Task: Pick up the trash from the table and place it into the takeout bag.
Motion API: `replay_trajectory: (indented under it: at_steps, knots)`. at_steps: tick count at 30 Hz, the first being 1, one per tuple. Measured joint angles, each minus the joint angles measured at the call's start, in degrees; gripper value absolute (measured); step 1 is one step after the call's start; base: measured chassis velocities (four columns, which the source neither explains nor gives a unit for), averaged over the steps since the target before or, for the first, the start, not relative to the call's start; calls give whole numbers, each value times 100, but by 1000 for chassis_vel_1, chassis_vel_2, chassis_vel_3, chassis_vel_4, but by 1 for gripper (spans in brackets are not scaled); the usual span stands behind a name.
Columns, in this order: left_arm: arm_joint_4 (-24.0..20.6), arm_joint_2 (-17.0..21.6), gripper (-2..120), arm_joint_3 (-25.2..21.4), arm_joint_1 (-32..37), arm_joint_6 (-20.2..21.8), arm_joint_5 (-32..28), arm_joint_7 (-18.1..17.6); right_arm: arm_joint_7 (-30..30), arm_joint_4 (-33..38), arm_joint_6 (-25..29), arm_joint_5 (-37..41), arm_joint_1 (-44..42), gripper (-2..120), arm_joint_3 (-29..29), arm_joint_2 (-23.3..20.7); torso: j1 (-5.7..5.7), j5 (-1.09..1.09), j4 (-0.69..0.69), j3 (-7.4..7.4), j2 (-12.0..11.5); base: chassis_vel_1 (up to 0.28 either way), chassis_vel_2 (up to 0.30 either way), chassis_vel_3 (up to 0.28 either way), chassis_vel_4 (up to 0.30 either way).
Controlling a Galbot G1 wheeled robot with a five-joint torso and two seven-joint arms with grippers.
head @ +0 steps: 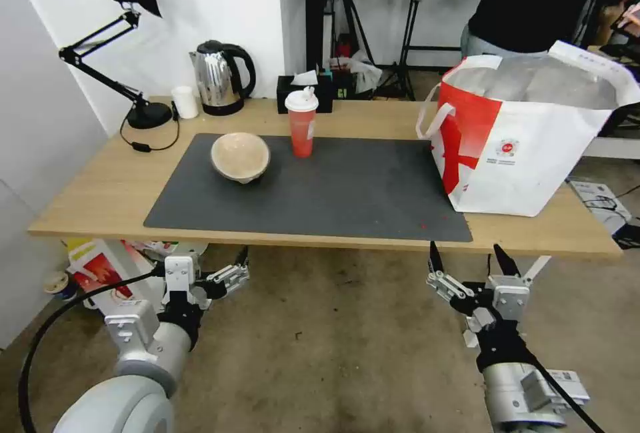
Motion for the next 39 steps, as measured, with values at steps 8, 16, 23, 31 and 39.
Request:
replay_trajectory:
  at_steps: [8,16,23,31,39]
  knots:
    - [0,-2,100,5,0,-8,-1,1,128,-48,-72,127,-10,100,-14,33,0,1,1,0,0,0,0,0,0]
    - [0,-3,100,6,9,-22,-1,2,159,-91,-91,177,2,100,-24,39,0,0,1,0,0,0,0,0,0]
    - [0,-22,100,14,11,-26,0,4,88,-115,-113,180,8,100,-88,28,1,0,1,0,0,0,0,0,0]
    - [0,-22,100,13,8,-26,1,6,-32,-133,-125,108,29,100,-94,-7,0,0,1,0,0,0,0,0,0]
    - [0,-15,100,8,20,-26,1,6,-167,-278,-129,76,127,100,-168,-28,0,0,0,0,0,0,0,0,0]
